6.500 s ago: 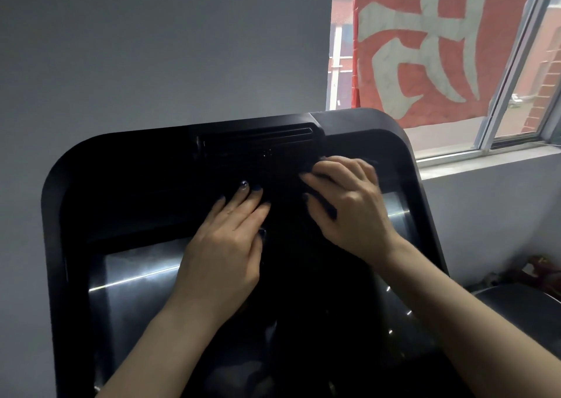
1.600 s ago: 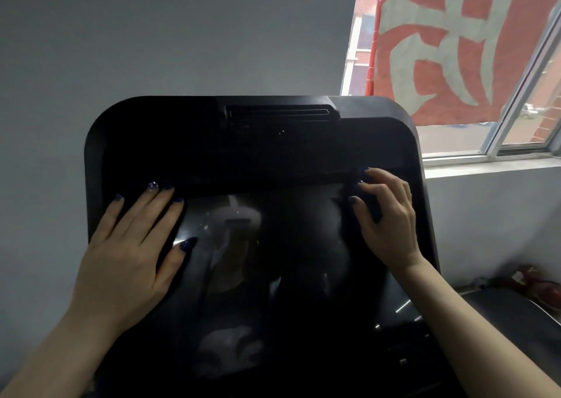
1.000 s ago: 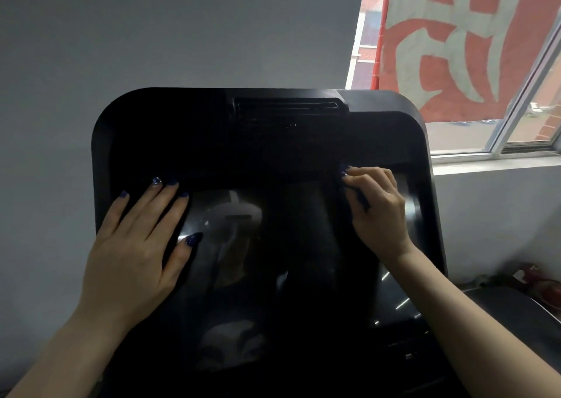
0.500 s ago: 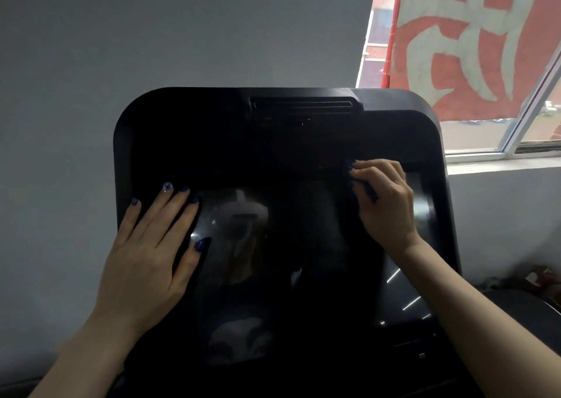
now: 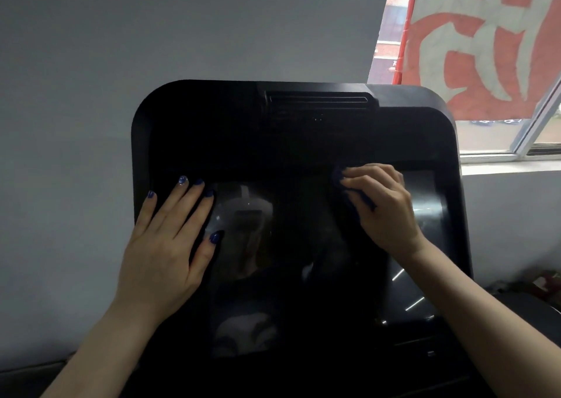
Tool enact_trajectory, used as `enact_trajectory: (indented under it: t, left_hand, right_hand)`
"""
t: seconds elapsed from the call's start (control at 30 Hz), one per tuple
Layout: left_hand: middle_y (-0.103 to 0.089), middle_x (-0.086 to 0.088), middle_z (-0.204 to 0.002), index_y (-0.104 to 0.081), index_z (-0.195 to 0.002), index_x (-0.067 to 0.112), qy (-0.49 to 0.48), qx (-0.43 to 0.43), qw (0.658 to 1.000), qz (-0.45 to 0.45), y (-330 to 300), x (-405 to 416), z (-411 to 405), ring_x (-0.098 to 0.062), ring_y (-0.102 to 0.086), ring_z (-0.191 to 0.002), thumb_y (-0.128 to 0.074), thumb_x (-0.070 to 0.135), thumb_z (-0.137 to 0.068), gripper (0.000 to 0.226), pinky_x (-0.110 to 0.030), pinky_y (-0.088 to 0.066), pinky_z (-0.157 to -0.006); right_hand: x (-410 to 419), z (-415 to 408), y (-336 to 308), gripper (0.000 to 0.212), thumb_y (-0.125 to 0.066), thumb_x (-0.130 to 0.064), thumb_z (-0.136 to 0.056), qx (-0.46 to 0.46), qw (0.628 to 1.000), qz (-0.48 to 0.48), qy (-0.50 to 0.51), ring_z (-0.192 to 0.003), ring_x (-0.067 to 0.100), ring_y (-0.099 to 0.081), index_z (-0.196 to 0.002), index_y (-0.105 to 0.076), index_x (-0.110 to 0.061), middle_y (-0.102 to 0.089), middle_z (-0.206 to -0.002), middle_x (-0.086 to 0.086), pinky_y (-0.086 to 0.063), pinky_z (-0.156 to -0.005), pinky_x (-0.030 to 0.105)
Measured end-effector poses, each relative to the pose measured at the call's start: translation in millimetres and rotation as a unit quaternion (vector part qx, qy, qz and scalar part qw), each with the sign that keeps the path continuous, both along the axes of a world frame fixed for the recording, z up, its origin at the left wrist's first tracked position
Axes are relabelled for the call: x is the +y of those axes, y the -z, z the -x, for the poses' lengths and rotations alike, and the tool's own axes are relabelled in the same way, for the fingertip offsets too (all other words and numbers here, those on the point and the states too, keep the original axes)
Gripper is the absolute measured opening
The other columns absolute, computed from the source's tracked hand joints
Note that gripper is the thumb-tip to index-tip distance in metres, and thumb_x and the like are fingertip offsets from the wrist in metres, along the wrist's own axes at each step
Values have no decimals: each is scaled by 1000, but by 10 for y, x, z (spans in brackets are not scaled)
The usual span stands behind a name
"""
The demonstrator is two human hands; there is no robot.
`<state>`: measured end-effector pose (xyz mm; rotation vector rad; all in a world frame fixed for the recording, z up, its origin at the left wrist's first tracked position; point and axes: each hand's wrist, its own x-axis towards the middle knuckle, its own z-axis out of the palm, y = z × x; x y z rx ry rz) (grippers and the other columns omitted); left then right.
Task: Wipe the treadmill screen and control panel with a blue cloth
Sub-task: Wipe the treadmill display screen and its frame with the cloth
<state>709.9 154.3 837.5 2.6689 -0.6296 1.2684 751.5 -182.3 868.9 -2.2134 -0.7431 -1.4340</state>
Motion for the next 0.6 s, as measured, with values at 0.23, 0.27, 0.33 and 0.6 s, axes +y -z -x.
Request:
enact_trajectory:
  t: [0.23, 0.27, 0.33, 0.6]
  left_hand:
    - [-40, -11, -156, -50, -145, 5, -2, 10, 1000, -1, -21, -13, 13, -26, -28, -150, -39, 35, -101, 54, -45, -13, -125]
    - [-39, -11, -157, -49, -145, 4, 2, 13, 1000, 1, -25, -11, 22, -26, -26, -151, -39, 34, -101, 54, -45, -13, -125]
    - [-36, -11, -159, -47, -146, 5, 9, 19, 1000, 10, -25, 13, 56, -25, -21, -153, -39, 34, -101, 54, -46, -13, -125]
    - [-28, -9, -163, -42, -148, 2, -10, 33, 998, 48, 98, 157, 152, -25, -12, -155, -37, 34, -101, 57, -38, -4, -126]
  right_hand:
    - [250, -26, -11, 11, -65, -9, -90, -5, 999, -27, 18, -101, 22, -58, -93, -74, -4, -71, -105, 4, -42, -92, 34]
    - [201, -18, -7, 11, -66, -9, -90, -3, 1000, -7, 10, -102, 22, -58, -95, -74, -5, -71, -107, 4, -41, -93, 34]
    - [94, -8, -22, 13, -66, -11, -90, -1, 1000, 15, 2, -104, 22, -57, -98, -75, -6, -71, -109, 3, -40, -95, 34]
    - [271, -7, 16, 12, -71, -9, -88, 4, 1000, -4, -9, -102, 25, -60, -98, -75, -4, -71, -108, 6, -46, -94, 37]
